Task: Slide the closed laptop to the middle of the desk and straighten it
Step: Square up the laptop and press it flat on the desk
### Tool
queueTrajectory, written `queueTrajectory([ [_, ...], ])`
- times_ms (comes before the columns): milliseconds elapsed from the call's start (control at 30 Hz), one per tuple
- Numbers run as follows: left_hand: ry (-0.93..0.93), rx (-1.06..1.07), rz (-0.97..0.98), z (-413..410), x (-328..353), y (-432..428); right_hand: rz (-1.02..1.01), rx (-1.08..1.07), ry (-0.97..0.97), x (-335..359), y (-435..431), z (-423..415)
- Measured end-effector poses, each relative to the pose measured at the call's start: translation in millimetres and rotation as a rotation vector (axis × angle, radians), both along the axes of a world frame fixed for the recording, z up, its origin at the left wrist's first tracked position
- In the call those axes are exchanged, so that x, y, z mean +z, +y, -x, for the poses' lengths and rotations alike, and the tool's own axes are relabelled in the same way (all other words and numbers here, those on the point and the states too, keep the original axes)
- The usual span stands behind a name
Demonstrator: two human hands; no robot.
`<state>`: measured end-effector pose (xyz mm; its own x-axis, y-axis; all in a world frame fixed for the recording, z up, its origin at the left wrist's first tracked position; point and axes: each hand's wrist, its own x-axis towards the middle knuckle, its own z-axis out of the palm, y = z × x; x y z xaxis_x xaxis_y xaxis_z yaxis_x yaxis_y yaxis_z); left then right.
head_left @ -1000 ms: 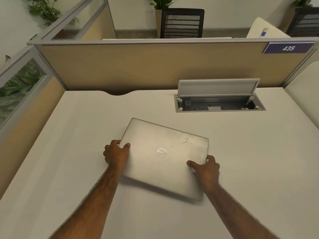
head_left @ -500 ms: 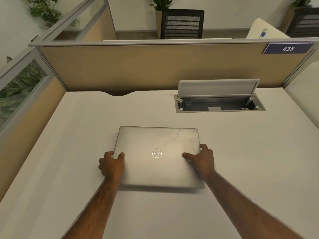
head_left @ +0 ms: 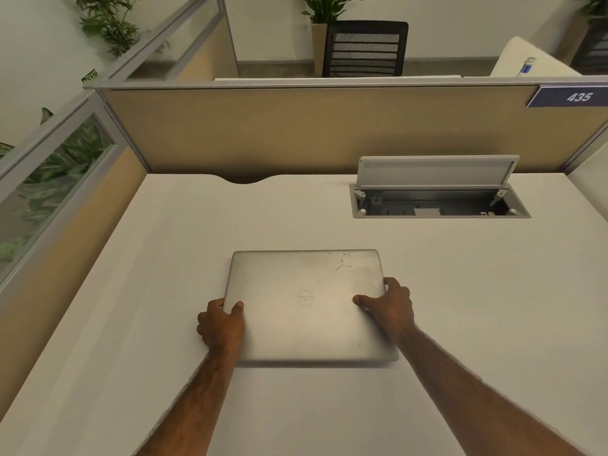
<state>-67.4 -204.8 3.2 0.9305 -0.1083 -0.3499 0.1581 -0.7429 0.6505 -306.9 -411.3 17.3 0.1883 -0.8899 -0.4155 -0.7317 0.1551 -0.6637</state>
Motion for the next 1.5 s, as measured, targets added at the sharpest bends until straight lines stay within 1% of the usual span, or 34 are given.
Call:
queueTrajectory([
  [533, -0.043, 0.0, -0.054, 8.9, -0.5, -0.9, -0.003, 0.038, 0.056, -5.3, -5.4, -1.7],
  [1133, -0.029, 0.01, -0.055, 0.9, 5.0, 15.0, -0.019, 0.055, 0.045, -4.1, 10.2, -10.7],
  [1500, -0.061, -0.08, -0.087, 5.2, 9.5, 20.6, -0.009, 0.02, 0.037, -2.3, 14.8, -14.2],
])
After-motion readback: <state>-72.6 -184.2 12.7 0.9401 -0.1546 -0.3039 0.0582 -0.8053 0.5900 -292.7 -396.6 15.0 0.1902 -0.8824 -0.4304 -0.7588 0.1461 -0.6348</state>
